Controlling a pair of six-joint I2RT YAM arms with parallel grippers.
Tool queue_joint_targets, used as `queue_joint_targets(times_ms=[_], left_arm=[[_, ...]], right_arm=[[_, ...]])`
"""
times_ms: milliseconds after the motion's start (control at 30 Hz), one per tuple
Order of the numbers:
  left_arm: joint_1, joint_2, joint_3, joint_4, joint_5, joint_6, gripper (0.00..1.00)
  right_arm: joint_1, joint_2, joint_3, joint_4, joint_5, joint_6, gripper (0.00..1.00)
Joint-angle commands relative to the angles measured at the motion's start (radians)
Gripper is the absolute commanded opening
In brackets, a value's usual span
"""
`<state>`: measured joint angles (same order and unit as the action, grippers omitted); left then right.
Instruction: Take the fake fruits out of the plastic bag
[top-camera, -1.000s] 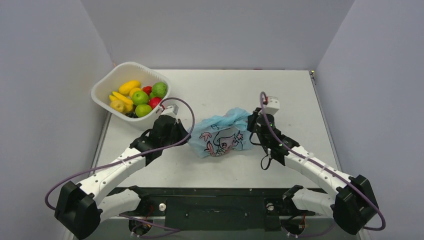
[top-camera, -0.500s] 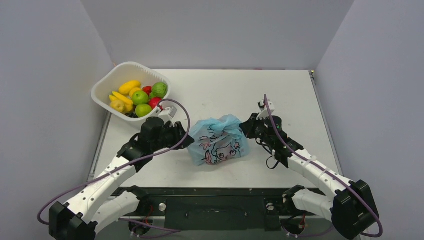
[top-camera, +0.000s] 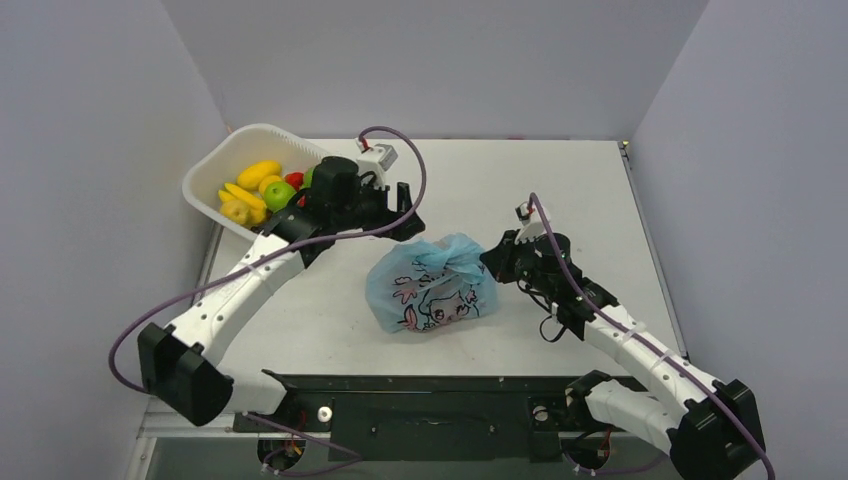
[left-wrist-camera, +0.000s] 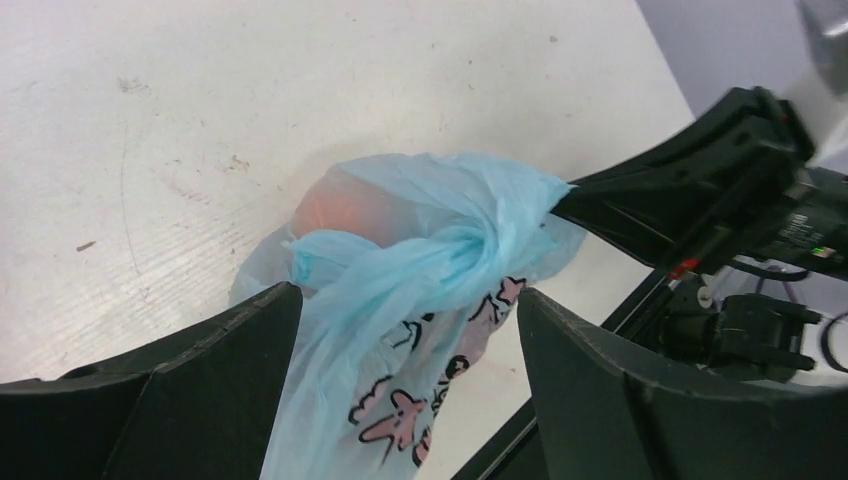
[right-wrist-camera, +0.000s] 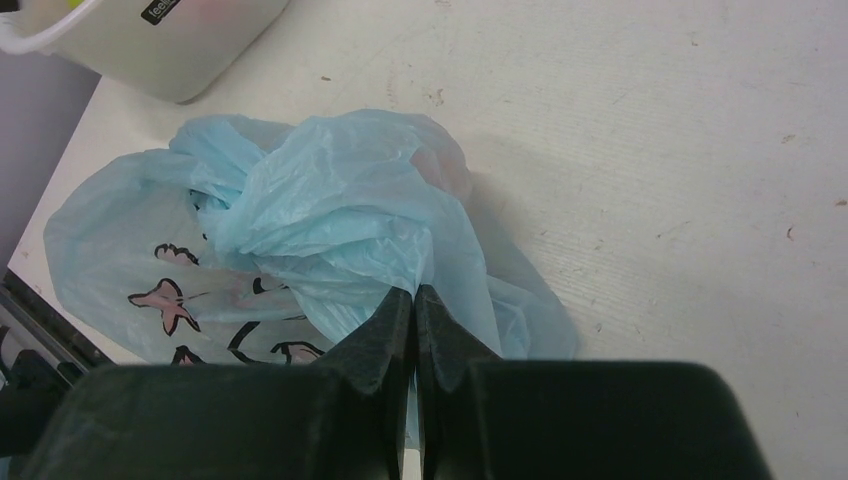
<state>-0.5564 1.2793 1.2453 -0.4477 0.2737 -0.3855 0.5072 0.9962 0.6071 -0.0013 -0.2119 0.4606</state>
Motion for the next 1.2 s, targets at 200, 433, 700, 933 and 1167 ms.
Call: queue_joint_targets(times_ms=[200,433,700,933,1167], left_arm=[[-0.016,0.260,0.051,-0.049,0.094,0.185,0.71],[-0.016,0.280,-0.008,0.007,0.126,0.203,0.44],[-0.016,0.267,-0.031,0.033,0.246,0.196,0.16],[-0.016,0.231,-0.042,0.044,0.232,0.178,0.00],[-0.017,0.179,-0.065,0.051,0.206,0.172,0.00]], right_arm=[[0.009,-0.065,0.062,-0.116,0.034,-0.075,0.00],[0.026,-0.066,0.113,-0.197,0.092,-0.075,0.00],[0.096,-0.106,0.231,-0.344,0.299,-0.007,0.23],[0.142,-0.157,0.250,-0.341,0.286,0.172,0.41],[0.247,-0.079,0.220,-0.212,0.290,0.339,0.45]])
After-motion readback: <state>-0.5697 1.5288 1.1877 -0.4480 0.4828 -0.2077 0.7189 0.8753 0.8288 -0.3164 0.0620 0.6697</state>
